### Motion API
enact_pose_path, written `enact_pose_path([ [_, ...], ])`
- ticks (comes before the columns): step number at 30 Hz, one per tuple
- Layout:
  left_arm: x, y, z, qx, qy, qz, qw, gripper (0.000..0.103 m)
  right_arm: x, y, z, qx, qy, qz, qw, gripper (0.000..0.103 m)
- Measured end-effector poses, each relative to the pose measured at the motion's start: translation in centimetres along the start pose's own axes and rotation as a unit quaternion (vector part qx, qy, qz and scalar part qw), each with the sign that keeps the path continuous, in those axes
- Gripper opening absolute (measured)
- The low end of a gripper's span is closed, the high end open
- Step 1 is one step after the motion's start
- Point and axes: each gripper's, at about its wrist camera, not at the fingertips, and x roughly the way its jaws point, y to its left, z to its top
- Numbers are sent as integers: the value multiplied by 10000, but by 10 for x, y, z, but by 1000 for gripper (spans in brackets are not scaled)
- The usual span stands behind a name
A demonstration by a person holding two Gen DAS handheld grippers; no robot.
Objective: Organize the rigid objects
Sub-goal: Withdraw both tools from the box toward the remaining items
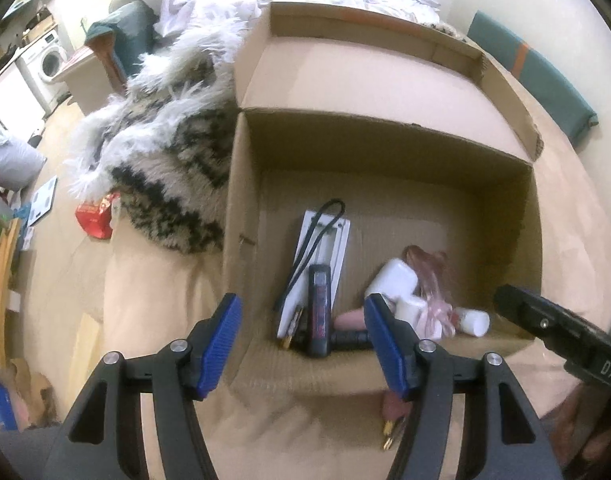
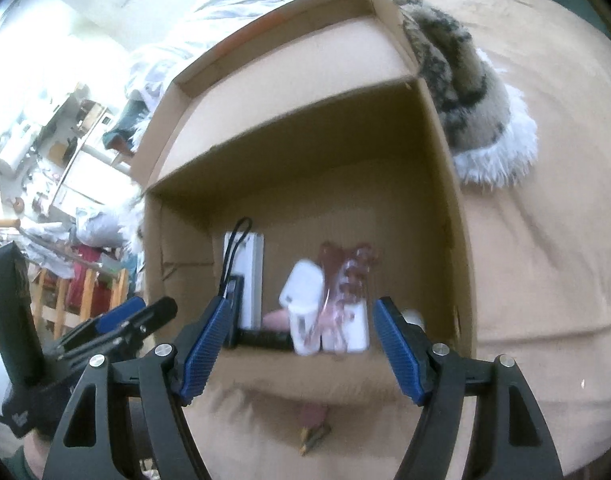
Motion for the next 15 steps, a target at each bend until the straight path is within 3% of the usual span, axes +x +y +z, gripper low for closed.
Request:
enact_pose_path([
  [15, -20, 24, -58, -430, 260, 17, 9987, 61, -8, -10, -49, 199, 236, -54, 9995, 78],
])
